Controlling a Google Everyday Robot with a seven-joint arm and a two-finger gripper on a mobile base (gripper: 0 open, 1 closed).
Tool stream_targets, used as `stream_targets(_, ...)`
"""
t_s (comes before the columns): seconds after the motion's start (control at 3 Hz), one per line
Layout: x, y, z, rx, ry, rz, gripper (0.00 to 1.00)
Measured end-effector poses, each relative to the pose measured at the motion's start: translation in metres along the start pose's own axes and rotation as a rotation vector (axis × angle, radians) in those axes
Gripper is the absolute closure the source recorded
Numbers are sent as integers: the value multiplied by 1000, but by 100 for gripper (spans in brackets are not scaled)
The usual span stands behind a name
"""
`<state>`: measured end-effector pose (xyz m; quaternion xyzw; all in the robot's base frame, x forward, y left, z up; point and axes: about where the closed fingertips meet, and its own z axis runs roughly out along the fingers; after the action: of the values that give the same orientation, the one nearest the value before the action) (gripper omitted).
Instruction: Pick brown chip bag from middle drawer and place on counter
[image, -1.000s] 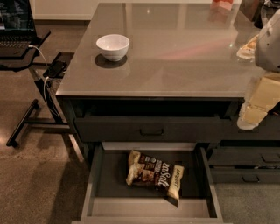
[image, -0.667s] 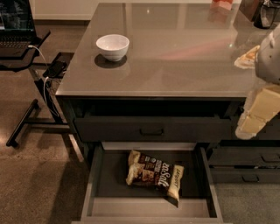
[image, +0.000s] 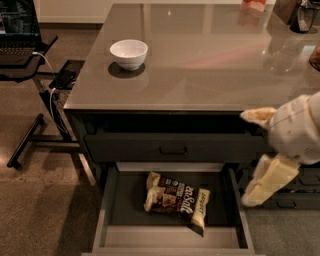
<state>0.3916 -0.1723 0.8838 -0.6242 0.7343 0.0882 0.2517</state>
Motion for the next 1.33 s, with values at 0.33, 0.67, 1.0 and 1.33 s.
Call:
stream_targets(0.33,-2,24,56,-28,-90,2,0)
stream_targets(0.67,-2,24,56,-28,-90,2,0)
stream_targets(1.0,-2,29,73,-52,-96,15,0)
stream_targets(1.33,6,35,113,-75,-142,48,0)
